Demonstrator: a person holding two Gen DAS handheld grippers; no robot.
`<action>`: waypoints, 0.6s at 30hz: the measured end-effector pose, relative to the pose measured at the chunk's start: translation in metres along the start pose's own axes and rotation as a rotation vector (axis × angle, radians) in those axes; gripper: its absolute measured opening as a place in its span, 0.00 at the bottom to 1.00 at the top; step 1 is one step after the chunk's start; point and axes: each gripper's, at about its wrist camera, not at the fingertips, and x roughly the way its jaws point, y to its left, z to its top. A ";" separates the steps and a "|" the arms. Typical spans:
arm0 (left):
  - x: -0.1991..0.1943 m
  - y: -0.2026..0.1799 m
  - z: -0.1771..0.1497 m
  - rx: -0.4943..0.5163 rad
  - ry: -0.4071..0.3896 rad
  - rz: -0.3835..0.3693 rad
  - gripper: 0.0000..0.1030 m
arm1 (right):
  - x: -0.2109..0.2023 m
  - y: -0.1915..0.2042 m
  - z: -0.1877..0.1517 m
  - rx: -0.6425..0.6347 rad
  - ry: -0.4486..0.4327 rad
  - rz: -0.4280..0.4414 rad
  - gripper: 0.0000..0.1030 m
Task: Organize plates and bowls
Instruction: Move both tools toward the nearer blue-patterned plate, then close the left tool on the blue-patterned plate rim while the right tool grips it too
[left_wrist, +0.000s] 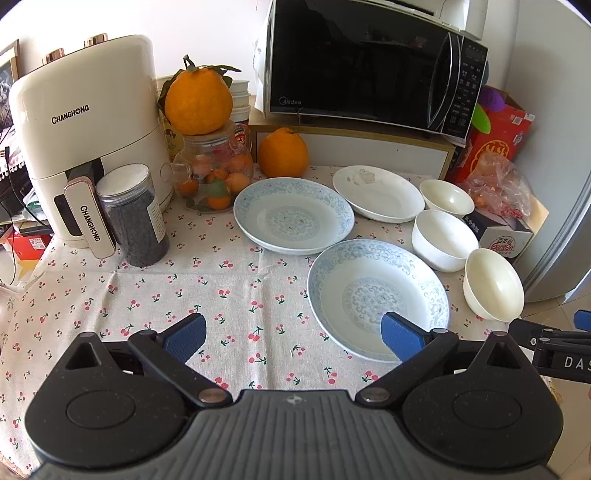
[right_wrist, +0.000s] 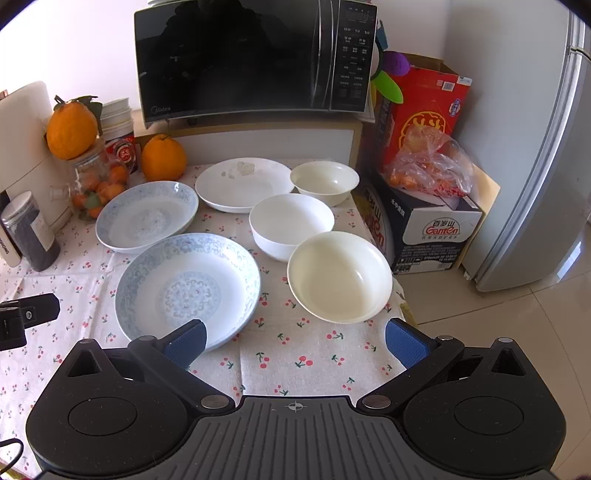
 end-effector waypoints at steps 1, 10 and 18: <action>0.000 0.000 0.000 0.000 0.000 0.001 0.98 | 0.000 0.000 0.000 0.003 0.003 0.002 1.00; 0.007 0.004 0.001 -0.024 0.017 -0.004 0.94 | 0.012 -0.011 -0.001 0.120 0.065 0.111 0.99; 0.032 0.009 0.012 -0.060 0.074 -0.014 0.77 | 0.036 -0.016 -0.006 0.283 0.158 0.285 0.72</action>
